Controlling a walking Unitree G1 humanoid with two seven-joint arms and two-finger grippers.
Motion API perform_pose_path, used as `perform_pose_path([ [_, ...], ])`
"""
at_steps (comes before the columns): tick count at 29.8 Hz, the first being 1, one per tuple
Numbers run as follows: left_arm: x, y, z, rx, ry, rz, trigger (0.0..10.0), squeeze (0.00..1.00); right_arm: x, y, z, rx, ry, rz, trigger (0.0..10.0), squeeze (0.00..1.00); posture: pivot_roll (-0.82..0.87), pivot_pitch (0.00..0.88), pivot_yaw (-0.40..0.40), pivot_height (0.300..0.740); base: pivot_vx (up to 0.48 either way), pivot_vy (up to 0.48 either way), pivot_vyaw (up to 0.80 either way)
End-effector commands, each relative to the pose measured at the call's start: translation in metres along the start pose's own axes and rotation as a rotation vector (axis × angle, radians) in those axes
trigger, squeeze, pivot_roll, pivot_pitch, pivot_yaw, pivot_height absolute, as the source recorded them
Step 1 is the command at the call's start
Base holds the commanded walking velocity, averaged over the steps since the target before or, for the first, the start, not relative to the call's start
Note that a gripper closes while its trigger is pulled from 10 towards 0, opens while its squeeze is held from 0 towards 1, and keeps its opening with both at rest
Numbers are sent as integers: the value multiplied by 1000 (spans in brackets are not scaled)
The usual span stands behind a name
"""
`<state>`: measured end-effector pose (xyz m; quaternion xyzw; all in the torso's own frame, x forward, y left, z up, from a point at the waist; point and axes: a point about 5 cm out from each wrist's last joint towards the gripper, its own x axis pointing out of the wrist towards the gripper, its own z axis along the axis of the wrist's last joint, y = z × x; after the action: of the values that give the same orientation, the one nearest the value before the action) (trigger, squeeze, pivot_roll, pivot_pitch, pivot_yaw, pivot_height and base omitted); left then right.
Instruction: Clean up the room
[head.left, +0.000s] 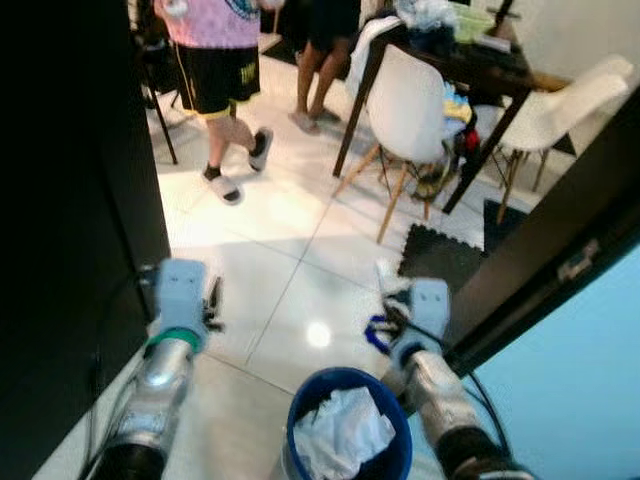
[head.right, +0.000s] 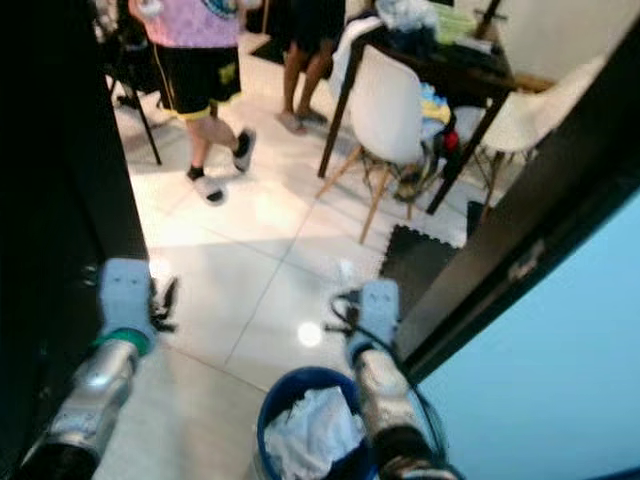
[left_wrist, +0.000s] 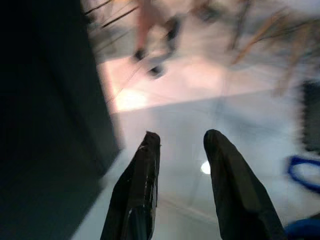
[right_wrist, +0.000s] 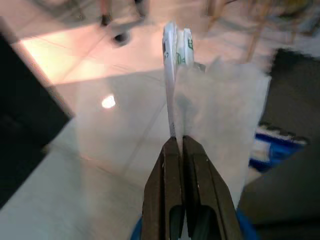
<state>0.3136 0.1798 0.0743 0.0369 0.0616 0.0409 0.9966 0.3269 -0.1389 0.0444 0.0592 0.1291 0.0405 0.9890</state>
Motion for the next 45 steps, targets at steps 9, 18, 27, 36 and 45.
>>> perform_pose_path([
  [9, -4, -10, -10, 22, 38, -32, 10000, 0, -3, -22, -12, -22, 83, -102, 10000, 0, 67, 58, -47, 740, 0, 0, 0],
  [18, -11, -14, -13, 55, 35, -69, 10000, 0, 1, -27, -7, -79, 115, -133, 10000, 0, 73, 129, -44, 740, 0, 0, 0],
  [27, -22, -14, -20, 80, 47, -95, 10000, 0, 1, -35, -5, -105, 117, -155, 10000, 0, 73, 179, -20, 740, 0, 0, 0],
  [36, -29, -7, -25, 92, 68, -89, 10000, 0, -2, -36, -11, -115, 116, -200, 10000, 0, 94, 182, -12, 740, 0, 0, 0],
  [45, -27, -2, -27, 96, 90, -69, 10000, 0, -7, -34, -21, -93, 134, -210, 10000, 0, 93, 99, -16, 740, 0, 0, 0],
])
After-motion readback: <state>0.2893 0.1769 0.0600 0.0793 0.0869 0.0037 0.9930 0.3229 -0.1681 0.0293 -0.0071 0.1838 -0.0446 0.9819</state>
